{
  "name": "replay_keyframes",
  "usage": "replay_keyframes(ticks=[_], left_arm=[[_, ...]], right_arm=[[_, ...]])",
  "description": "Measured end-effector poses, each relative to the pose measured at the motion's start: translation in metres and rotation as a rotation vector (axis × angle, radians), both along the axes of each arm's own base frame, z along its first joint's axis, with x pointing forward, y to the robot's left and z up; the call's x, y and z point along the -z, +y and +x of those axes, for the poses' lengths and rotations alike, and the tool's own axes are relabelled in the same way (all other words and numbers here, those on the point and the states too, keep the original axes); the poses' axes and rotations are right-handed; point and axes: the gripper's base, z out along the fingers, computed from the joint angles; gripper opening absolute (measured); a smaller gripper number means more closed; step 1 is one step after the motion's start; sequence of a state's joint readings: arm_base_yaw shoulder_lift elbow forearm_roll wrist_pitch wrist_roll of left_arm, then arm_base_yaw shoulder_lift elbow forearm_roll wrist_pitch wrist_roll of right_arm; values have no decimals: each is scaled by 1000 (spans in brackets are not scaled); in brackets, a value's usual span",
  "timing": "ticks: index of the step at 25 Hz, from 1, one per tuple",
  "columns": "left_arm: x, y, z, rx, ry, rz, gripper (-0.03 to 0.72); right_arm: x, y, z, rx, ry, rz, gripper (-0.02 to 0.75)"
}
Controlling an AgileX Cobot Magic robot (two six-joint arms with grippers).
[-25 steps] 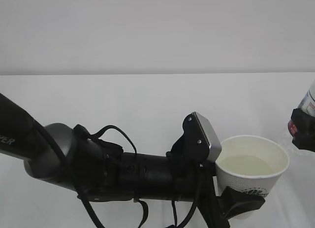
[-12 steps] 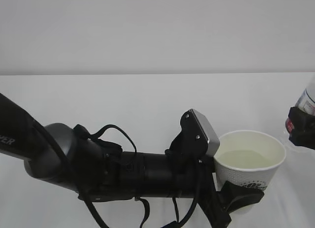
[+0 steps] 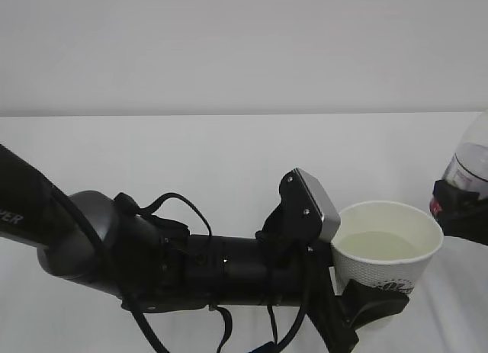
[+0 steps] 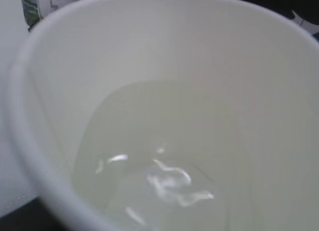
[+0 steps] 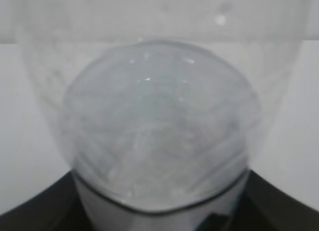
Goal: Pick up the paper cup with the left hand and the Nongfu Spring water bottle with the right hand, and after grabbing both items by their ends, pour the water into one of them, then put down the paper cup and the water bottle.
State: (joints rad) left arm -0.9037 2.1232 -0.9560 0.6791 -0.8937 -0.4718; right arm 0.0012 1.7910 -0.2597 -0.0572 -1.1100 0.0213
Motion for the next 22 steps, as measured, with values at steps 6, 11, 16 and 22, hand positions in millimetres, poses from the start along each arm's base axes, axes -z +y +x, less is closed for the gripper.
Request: replay_keyframes(ticks=[6, 11, 16, 22], left_arm=[[-1, 0, 2, -22, 9, -7, 495], [-1, 0, 2, -30, 13, -10, 495], [-1, 0, 2, -30, 13, -10, 495], [-1, 0, 2, -30, 13, -10, 495]], right_arm=[[5, 1, 9, -6, 7, -1, 461], [6, 1, 13, -10, 3, -1, 462], [7, 1, 14, -10, 7, -1, 462], [9, 1, 14, -15, 12, -2, 462]])
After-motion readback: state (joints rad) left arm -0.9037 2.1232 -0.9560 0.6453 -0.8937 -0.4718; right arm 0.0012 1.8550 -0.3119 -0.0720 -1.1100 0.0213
